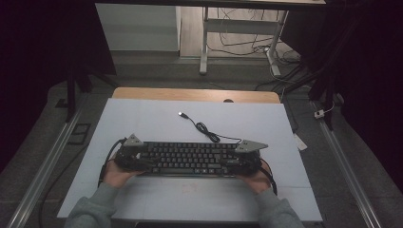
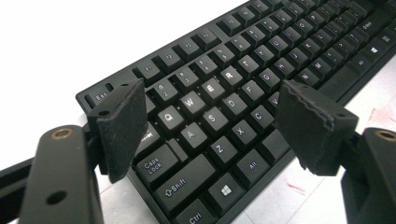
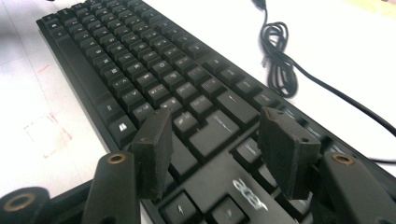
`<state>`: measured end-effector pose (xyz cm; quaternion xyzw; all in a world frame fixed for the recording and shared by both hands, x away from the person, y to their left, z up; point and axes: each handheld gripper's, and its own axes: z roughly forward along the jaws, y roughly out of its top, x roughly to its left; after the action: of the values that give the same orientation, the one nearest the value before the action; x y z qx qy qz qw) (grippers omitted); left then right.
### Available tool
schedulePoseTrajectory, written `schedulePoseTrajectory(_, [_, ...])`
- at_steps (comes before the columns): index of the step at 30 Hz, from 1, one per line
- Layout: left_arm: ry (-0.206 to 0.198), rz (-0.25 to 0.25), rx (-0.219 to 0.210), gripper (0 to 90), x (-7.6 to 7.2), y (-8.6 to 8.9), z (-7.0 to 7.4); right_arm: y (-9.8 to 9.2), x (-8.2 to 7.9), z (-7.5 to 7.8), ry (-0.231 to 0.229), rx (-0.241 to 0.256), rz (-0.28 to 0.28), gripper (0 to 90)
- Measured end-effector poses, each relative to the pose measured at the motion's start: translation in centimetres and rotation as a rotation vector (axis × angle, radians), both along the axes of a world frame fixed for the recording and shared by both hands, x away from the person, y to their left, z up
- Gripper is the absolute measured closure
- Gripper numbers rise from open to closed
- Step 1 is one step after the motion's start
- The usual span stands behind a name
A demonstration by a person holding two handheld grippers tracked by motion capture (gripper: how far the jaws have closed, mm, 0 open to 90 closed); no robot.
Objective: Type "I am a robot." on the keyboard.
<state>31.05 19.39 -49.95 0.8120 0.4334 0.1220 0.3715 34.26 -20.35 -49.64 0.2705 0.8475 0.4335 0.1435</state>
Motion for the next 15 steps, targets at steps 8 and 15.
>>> schedulePoseTrajectory(8, [-0.006, 0.008, -0.017, 25.1, -1.1, 0.3, -0.1, -2.8, -1.0, 0.2, -0.021, 0.002, -0.04, 43.1])
schedulePoseTrajectory(15, [-0.022, 0.0, -0.043, 24.5, -2.5, 0.4, 0.0, -6.5, -2.3, 0.2, -0.042, 0.021, -0.102, 40.7])
